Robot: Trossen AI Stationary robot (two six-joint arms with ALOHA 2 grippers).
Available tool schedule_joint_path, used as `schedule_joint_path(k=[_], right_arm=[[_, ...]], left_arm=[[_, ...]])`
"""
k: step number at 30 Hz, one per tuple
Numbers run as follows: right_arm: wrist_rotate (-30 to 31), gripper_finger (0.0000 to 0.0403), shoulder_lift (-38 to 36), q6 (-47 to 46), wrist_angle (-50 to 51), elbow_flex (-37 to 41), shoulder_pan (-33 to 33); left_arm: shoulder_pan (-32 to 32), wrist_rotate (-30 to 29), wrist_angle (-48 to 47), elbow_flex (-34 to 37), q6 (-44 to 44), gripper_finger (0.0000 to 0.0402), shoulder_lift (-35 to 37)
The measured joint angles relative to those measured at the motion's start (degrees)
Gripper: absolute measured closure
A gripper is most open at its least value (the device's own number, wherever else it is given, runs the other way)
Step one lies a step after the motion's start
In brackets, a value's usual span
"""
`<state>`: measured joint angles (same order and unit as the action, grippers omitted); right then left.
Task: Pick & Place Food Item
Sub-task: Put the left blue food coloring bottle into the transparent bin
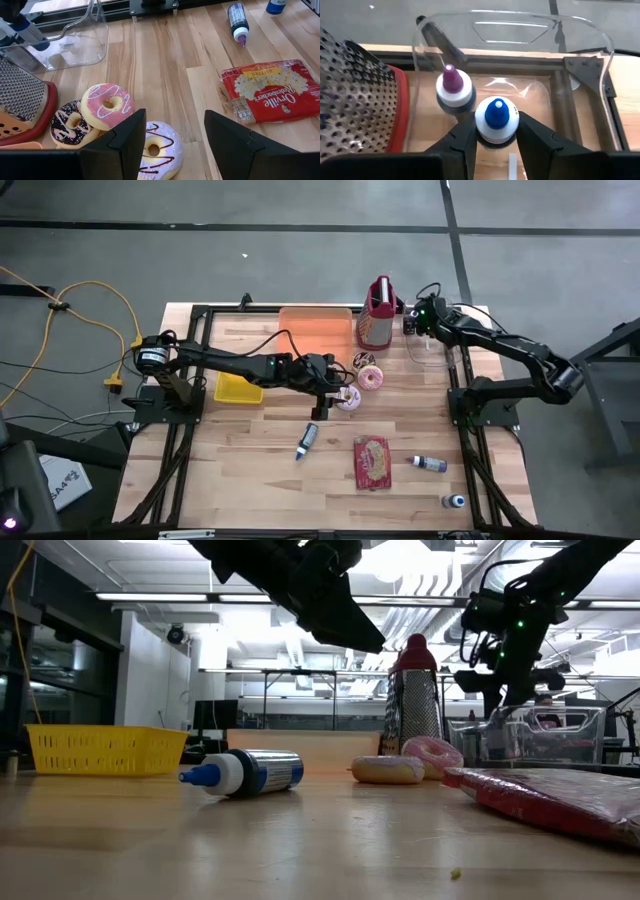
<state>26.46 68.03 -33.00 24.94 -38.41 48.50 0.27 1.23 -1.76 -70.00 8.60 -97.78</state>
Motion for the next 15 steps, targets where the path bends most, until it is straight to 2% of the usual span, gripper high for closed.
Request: schedule_joint_path(k=[7, 15], right_arm=[[-3.06, 0.0293, 0.00, -0.17, 0.03, 0.00, 1.46], [-3.11, 0.0257, 0.00, 0.14, -0.38, 0.01, 1.46]], left_arm=[[0.00, -0.01, 0.02, 0.00, 0.00, 0.0208, 0.00], [0.00, 0.01, 0.02, 0.00, 0.00, 0.0208, 0.00]])
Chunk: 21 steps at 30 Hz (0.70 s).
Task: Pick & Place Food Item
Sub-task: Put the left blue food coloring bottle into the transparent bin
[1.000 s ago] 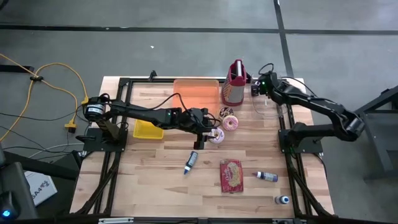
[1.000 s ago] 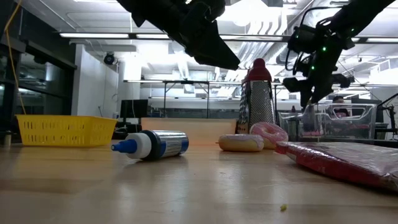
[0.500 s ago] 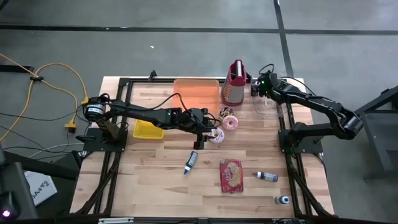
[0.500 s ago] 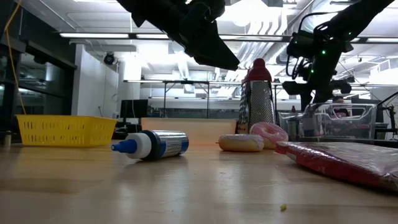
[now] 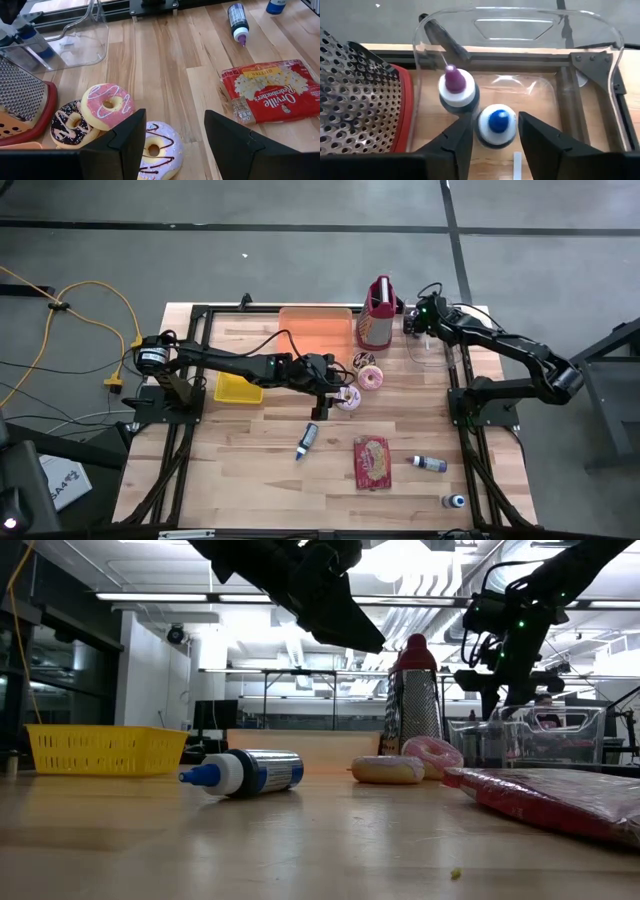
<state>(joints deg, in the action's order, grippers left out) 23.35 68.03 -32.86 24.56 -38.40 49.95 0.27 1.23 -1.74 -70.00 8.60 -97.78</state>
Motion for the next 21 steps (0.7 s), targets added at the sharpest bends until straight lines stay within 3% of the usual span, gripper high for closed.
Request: schedule_joint_path(k=[21], right_arm=[[-0.38, 0.0253, -2.06, 3.16, 0.03, -0.01, -0.03]], left_arm=[[0.00, -0.01, 0.02, 0.00, 0.00, 0.0208, 0.00]])
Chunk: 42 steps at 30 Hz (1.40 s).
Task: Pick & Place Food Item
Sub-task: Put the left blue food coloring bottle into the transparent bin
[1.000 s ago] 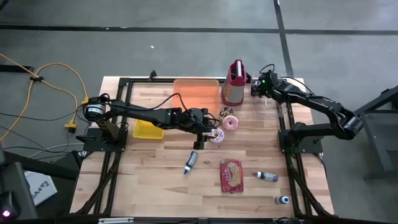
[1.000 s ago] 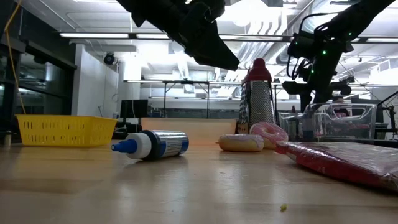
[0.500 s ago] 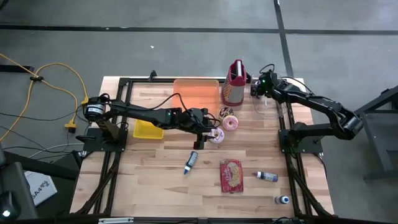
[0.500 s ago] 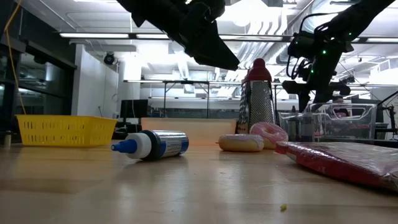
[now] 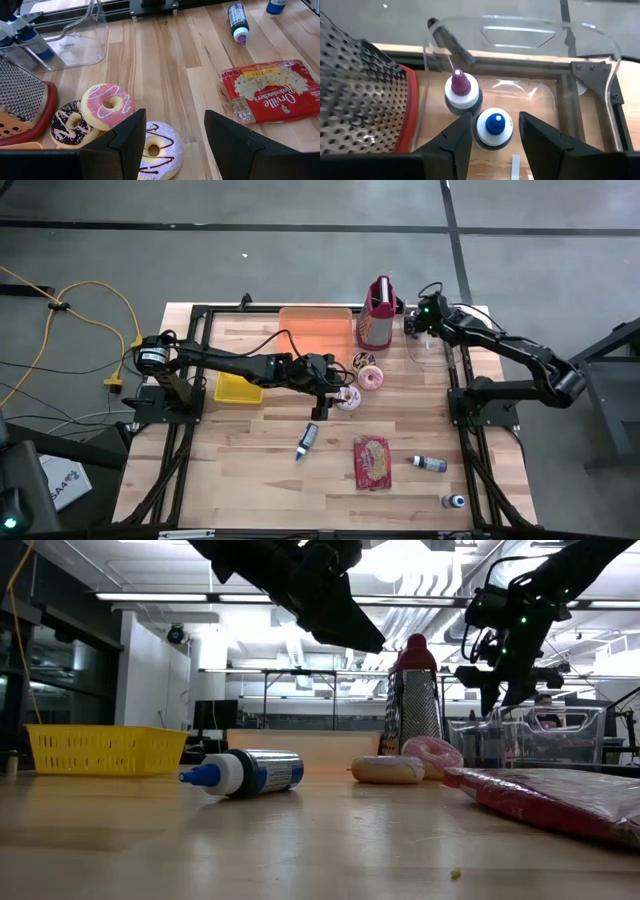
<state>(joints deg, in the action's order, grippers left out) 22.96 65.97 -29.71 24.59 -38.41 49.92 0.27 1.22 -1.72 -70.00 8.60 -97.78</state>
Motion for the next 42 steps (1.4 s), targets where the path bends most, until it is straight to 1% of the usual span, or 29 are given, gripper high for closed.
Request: schedule_joint_path(k=[6, 10, 14, 19, 24, 27, 31, 39, 42], right_arm=[[-1.24, 0.0252, -5.02, 1.06, 1.09, 0.00, -0.03], [-4.81, 0.0252, -8.57, 1.68, 3.54, 0.00, -0.06], [-7.63, 0.0252, -11.81, 4.92, 6.20, 0.00, -0.06], [-14.99, 0.0256, -16.10, 8.20, 8.18, 0.00, -0.06], [-25.25, 0.0263, -20.08, 9.88, 8.10, 0.00, -1.29], [-29.60, 0.0266, -21.91, 10.07, 8.00, 0.00, -4.10], [-32.36, 0.0266, -23.17, 10.44, 7.67, 0.00, -9.47], [-32.88, 0.0266, -23.21, 10.50, 4.92, 0.00, -23.08], [-30.49, 0.0267, -23.21, 10.55, 4.51, 0.00, -27.51]], left_arm=[[0.00, 0.01, 0.00, 0.00, 0.00, 0.0208, 0.00], [0.00, 0.00, -0.03, 0.00, 0.00, 0.0208, 0.00], [-0.02, 0.01, -0.43, 0.00, 0.02, 0.0208, 0.00], [-0.02, 0.00, -0.71, 0.00, 0.07, 0.0208, 0.00], [-0.02, 0.01, -0.92, 0.00, 1.05, 0.0208, 0.00], [-0.02, 0.01, -1.50, 0.00, 0.99, 0.0208, 0.00], [-0.36, -0.01, -3.26, 0.00, 0.85, 0.0208, 0.00], [-3.39, 0.03, -5.22, 0.00, 0.52, 0.0208, 0.00], [-4.67, 0.03, -6.76, 0.00, -0.37, 0.0208, 0.00]])
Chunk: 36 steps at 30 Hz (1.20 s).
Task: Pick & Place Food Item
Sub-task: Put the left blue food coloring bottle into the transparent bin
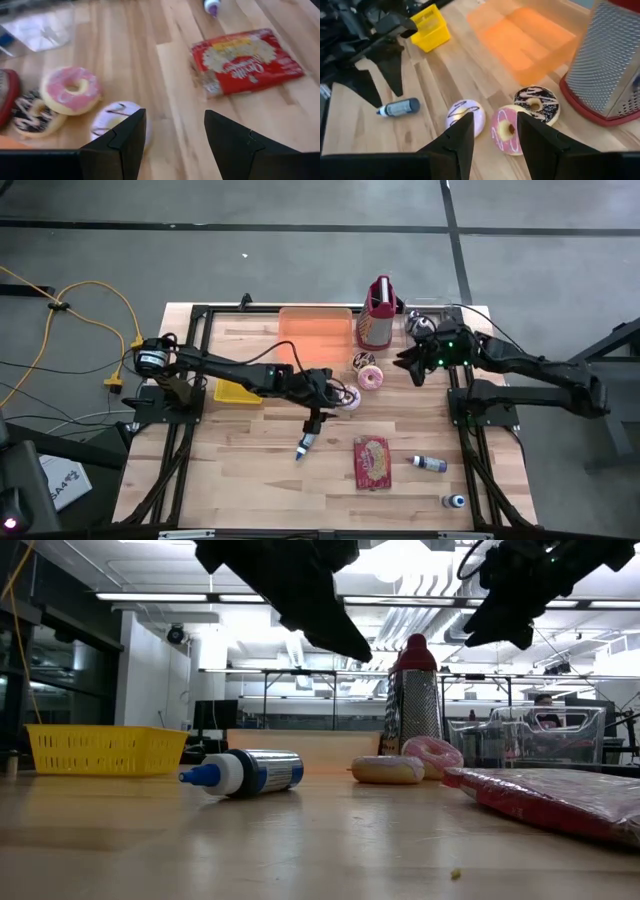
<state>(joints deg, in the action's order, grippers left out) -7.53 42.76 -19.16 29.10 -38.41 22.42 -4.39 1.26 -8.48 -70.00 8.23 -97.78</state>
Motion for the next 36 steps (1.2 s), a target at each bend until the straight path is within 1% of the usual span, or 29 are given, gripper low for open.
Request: schedule_joint_path(k=[3, 5, 11, 15, 20, 23, 25, 28, 33, 36], right_arm=[[3.30, 0.0267, 0.01, -0.01, 0.68, 0.00, -3.05], [4.30, 0.0267, 0.00, -0.03, 0.69, 0.00, -4.51], [4.62, 0.0267, 0.02, -0.52, 0.69, 0.00, -6.84], [4.62, 0.0267, 0.08, -0.59, 0.68, 0.00, -7.19], [4.63, 0.0267, 0.42, -0.55, 0.68, 0.00, -7.19], [4.48, 0.0267, 0.42, -0.55, 0.69, 0.00, -7.17], [4.41, 0.0267, 0.42, -0.55, 0.68, 0.00, -7.17], [3.85, 0.0267, 0.42, -0.60, 0.68, 0.00, -7.17], [-1.51, 0.0267, 0.42, -0.72, 0.68, 0.00, -7.17], [-4.27, 0.0267, 0.42, -0.73, 0.68, 0.00, -7.17]], left_arm=[[-1.01, -0.02, -1.63, 0.00, -5.46, 0.0208, 0.00], [-1.73, -1.04, -3.38, 0.00, -10.05, 0.0208, 0.00], [-5.64, -12.08, -10.52, 0.00, -22.15, 0.0208, 0.00], [-9.74, -16.90, -12.18, 0.00, -27.03, 0.0208, 0.00], [-13.94, -21.18, -11.86, 0.00, -27.39, 0.0208, 0.00], [-15.09, -21.33, -11.88, 0.00, -24.69, 0.0208, 0.00], [-15.39, -20.76, -11.93, 0.00, -20.37, 0.0208, 0.00], [-15.37, -18.00, -12.20, 0.00, -14.43, 0.0208, 0.00], [-15.16, -13.82, -13.39, 0.00, -8.06, 0.0208, 0.00], [-14.90, -13.52, -13.55, 0.00, -7.18, 0.0208, 0.00]])
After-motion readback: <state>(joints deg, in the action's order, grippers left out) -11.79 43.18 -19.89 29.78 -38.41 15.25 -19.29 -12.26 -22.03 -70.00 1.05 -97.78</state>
